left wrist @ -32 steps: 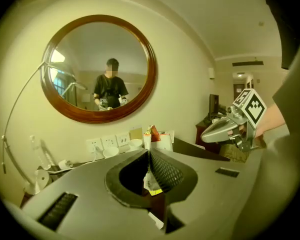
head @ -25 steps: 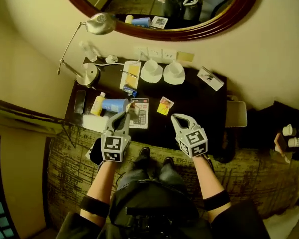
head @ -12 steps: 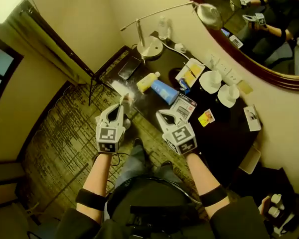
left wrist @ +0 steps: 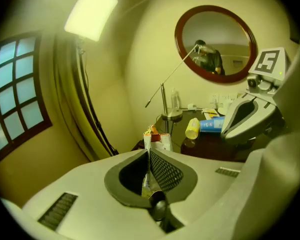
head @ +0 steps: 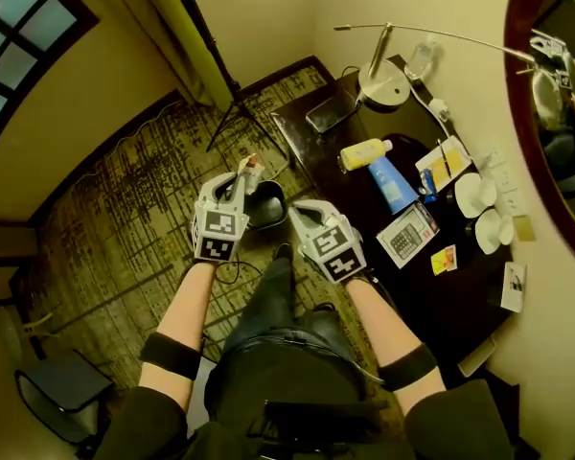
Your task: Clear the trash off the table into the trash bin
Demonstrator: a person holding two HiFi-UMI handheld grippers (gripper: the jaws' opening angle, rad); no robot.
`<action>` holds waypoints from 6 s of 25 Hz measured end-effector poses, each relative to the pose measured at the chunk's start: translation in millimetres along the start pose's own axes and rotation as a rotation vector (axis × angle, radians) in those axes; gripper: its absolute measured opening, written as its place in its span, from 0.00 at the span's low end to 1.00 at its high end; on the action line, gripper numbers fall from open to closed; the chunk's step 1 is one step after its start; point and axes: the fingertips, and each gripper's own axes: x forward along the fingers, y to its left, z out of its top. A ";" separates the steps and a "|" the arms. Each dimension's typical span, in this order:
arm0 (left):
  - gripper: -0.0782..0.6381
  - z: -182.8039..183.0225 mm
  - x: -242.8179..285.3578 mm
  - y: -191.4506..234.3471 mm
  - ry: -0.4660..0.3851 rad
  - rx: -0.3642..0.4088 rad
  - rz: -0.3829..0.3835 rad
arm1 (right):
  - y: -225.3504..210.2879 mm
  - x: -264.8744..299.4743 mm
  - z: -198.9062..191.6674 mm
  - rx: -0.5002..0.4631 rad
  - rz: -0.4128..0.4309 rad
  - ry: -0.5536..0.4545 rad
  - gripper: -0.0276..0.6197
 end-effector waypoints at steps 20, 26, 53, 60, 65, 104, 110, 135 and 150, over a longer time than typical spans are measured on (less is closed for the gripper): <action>0.12 -433.3 255.2 -27.3 0.497 0.051 -0.103 | -1.5 326.6 -341.0 0.070 0.152 0.460 0.05; 0.12 -506.6 309.1 -21.3 0.523 -0.002 -0.071 | -8.3 394.3 -400.4 0.102 0.147 0.478 0.05; 0.15 -403.6 220.1 9.2 0.392 -0.169 0.004 | 7.3 329.7 -275.0 0.176 0.097 0.337 0.05; 0.11 -228.5 84.2 21.1 0.202 -0.168 0.034 | 27.8 189.2 -117.7 0.146 0.027 0.154 0.05; 0.11 -104.1 19.1 12.8 0.064 -0.126 0.026 | 9.6 93.7 -39.4 0.119 -0.070 0.016 0.05; 0.11 124.2 -38.4 -438.7 -0.229 0.355 -0.802 | -71.0 -470.5 -330.5 0.708 -1.155 -0.266 0.05; 0.11 123.9 -38.2 -446.2 -0.230 0.372 -0.801 | -75.9 -455.9 -331.6 0.700 -1.107 -0.241 0.05; 0.11 86.3 24.0 -523.2 -0.157 0.399 -0.870 | -221.1 -322.4 -438.2 0.476 -0.769 0.241 0.50; 0.11 58.4 39.4 -515.6 -0.113 0.355 -0.823 | -241.6 -291.0 -467.1 0.566 -0.718 0.252 0.19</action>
